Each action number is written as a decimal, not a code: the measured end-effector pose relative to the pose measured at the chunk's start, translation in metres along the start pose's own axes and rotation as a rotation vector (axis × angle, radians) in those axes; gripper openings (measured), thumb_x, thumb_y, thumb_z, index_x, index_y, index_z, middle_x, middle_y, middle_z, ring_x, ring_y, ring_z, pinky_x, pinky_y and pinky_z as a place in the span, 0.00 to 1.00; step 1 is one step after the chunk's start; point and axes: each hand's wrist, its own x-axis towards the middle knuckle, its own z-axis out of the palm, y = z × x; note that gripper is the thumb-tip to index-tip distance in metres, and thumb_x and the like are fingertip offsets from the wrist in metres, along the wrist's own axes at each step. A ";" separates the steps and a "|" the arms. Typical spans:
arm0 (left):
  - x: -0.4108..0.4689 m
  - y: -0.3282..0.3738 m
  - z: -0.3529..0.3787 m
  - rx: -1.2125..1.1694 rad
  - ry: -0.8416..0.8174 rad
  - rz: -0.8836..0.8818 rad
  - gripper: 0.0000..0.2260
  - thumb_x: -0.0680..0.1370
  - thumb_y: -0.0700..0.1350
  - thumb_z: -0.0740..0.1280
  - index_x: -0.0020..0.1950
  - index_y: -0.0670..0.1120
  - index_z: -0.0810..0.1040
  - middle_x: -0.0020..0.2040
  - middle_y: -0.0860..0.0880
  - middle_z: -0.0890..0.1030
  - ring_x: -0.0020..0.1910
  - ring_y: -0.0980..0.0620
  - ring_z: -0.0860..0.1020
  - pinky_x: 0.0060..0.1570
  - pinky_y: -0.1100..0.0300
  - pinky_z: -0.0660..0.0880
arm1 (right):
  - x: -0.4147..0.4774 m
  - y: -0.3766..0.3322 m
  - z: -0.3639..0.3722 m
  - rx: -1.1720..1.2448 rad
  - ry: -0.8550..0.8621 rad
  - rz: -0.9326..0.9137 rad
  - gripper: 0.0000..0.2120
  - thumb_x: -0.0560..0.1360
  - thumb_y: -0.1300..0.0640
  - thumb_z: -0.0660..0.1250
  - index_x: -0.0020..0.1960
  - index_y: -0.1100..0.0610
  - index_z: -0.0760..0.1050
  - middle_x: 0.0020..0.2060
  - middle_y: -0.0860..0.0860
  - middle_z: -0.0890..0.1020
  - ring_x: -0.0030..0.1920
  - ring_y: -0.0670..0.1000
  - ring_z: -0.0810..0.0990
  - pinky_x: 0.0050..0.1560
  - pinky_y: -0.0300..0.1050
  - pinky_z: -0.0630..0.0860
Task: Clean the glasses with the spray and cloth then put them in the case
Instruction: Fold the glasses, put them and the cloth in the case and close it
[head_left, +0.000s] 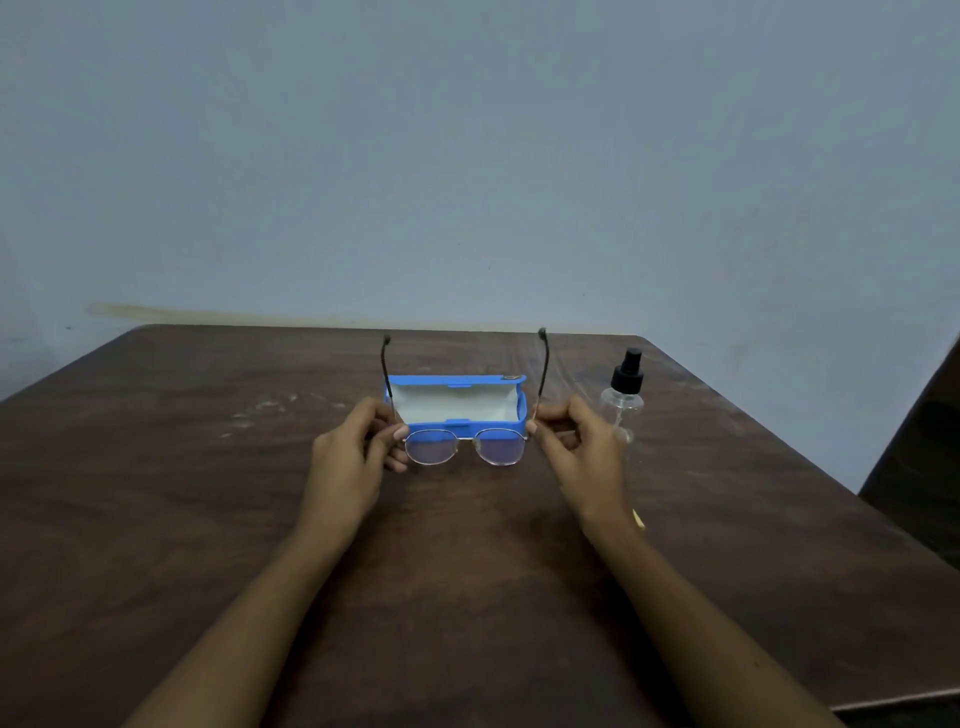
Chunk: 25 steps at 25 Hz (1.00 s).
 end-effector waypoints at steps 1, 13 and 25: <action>0.000 0.000 0.000 0.017 -0.003 0.004 0.12 0.74 0.34 0.64 0.35 0.49 0.72 0.28 0.46 0.78 0.25 0.56 0.76 0.29 0.72 0.73 | -0.001 0.001 0.000 -0.033 -0.016 -0.032 0.05 0.70 0.67 0.68 0.41 0.58 0.76 0.39 0.50 0.81 0.36 0.39 0.76 0.37 0.27 0.71; 0.001 0.003 -0.002 0.068 -0.020 0.078 0.10 0.74 0.33 0.63 0.36 0.45 0.75 0.24 0.51 0.77 0.25 0.51 0.76 0.30 0.62 0.75 | -0.001 0.012 0.006 -0.311 -0.069 -0.250 0.12 0.70 0.67 0.66 0.46 0.54 0.82 0.38 0.46 0.75 0.40 0.46 0.74 0.41 0.25 0.66; 0.004 0.001 -0.004 0.031 -0.034 0.060 0.08 0.71 0.32 0.67 0.42 0.44 0.83 0.31 0.63 0.81 0.29 0.64 0.77 0.26 0.73 0.73 | -0.001 0.005 0.003 -0.241 -0.053 -0.161 0.06 0.69 0.71 0.64 0.40 0.66 0.79 0.39 0.55 0.77 0.37 0.40 0.74 0.41 0.20 0.65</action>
